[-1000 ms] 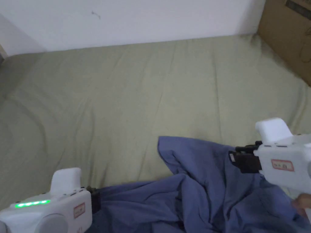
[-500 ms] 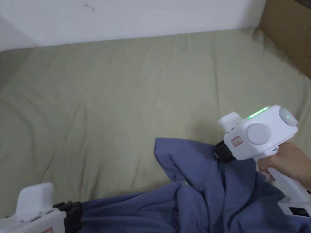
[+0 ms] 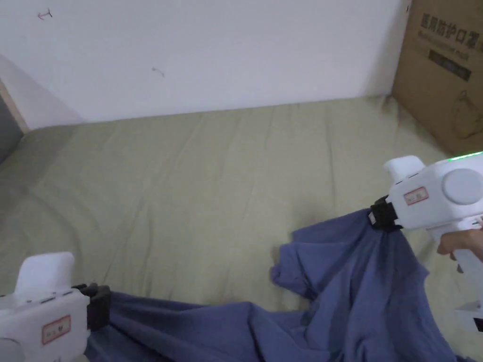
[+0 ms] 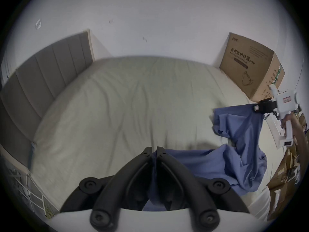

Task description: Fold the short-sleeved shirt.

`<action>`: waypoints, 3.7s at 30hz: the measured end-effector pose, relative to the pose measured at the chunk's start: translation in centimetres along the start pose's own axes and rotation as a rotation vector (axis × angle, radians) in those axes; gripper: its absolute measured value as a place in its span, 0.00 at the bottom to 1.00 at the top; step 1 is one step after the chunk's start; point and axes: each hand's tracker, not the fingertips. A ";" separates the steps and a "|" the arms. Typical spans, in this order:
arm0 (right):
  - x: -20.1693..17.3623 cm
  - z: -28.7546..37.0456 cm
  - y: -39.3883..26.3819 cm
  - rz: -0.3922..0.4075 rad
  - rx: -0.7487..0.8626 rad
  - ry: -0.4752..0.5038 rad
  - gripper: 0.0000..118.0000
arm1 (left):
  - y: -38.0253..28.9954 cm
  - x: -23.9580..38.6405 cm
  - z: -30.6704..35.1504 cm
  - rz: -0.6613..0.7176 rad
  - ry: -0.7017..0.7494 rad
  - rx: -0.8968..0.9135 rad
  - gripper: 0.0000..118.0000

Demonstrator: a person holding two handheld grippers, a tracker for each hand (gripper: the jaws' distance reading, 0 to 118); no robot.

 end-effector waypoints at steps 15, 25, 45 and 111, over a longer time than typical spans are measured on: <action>3.9 24.0 4.4 -0.128 0.352 -0.085 0.01 | 12.4 -2.5 12.4 -0.031 -0.017 0.305 0.01; 3.6 27.4 11.2 -0.178 0.437 -0.069 0.01 | 23.0 -3.0 15.2 -0.074 0.020 0.403 0.01; 3.6 33.6 34.1 -0.232 0.667 -0.096 0.01 | 46.0 -1.3 18.6 -0.041 0.073 0.612 0.01; -2.1 11.9 -33.8 -0.491 -0.066 0.025 0.01 | -19.3 -6.5 6.9 -0.070 0.079 -0.159 0.01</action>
